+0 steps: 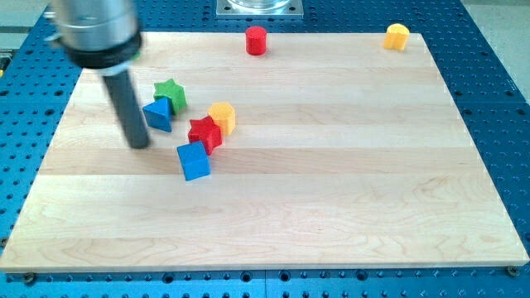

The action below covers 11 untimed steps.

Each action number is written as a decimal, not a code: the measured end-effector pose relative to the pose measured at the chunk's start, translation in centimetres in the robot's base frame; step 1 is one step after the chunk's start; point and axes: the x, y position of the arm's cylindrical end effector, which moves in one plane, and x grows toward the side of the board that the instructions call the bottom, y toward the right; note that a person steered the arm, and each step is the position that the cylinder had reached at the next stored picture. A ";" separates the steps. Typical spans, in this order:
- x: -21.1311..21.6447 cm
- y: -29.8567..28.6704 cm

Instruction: Place the green star at the center left corner

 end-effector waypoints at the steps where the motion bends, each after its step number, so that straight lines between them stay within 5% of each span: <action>1: -3.0 -1.7; 4: -5.3 16.8; 5: -8.8 18.6; 9: -6.8 7.6; 11: -10.5 8.1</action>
